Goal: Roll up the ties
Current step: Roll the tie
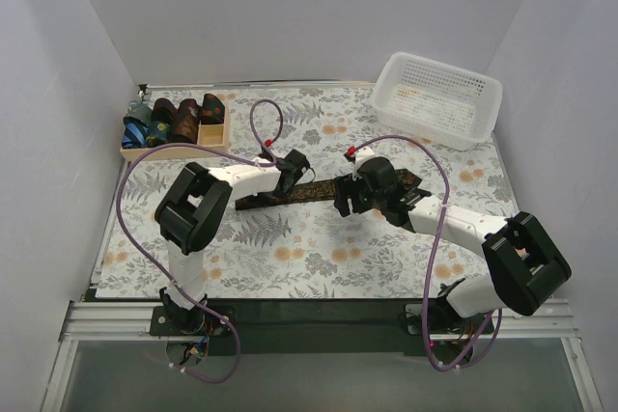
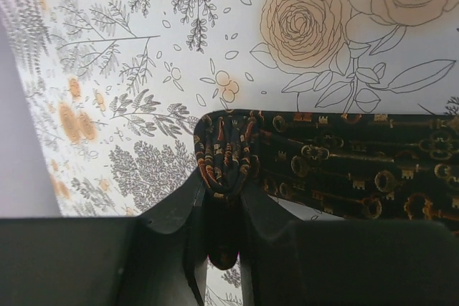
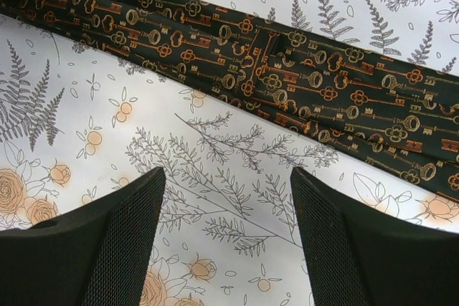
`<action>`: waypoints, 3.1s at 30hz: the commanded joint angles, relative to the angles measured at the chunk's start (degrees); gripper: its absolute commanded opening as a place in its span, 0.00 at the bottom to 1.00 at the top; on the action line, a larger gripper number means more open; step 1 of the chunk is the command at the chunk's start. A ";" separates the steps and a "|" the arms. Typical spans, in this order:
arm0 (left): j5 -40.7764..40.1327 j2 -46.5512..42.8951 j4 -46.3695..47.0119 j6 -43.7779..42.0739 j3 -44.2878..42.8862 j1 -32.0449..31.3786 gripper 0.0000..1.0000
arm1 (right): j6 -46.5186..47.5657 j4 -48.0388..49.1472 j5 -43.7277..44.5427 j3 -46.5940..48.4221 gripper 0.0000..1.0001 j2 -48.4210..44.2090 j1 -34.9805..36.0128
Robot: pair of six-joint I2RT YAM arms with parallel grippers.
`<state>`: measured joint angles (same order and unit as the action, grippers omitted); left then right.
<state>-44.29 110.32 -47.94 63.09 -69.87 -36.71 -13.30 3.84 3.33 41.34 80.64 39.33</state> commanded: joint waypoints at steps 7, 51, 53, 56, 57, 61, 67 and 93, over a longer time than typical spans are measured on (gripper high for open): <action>-5.01 6.66 -5.66 4.50 -6.24 -4.42 0.21 | 0.38 0.91 0.80 -0.91 0.65 -1.63 -0.57; 7.90 1.04 -6.55 3.44 -12.67 -7.85 0.62 | 0.03 2.23 0.36 -1.44 0.66 -4.53 -0.75; 9.74 0.16 -5.59 3.18 -12.23 -7.76 0.63 | 0.03 2.23 0.27 -1.62 0.66 -4.44 -0.75; 11.50 -2.04 -3.39 2.39 -11.61 -7.76 0.63 | 0.03 2.14 0.27 -1.53 0.66 -4.53 -0.66; 12.47 -2.82 -2.34 1.95 -11.17 -7.76 0.63 | 0.03 2.14 0.27 -1.53 0.66 -4.61 -0.75; 14.84 -9.13 1.35 0.81 -9.42 -7.85 0.64 | 0.20 2.14 0.62 -1.44 0.66 -4.53 -0.75; 20.20 -22.22 12.68 -2.09 -2.40 -7.85 0.64 | 0.38 2.14 0.62 -1.35 0.66 -4.00 -0.66; 40.33 -48.71 41.35 -4.47 24.07 16.56 0.72 | 12.42 2.05 -14.22 12.16 0.70 5.48 -0.22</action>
<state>-8.88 63.81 -10.07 58.92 -46.89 -22.70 -3.75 4.43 -6.98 48.82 83.85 38.74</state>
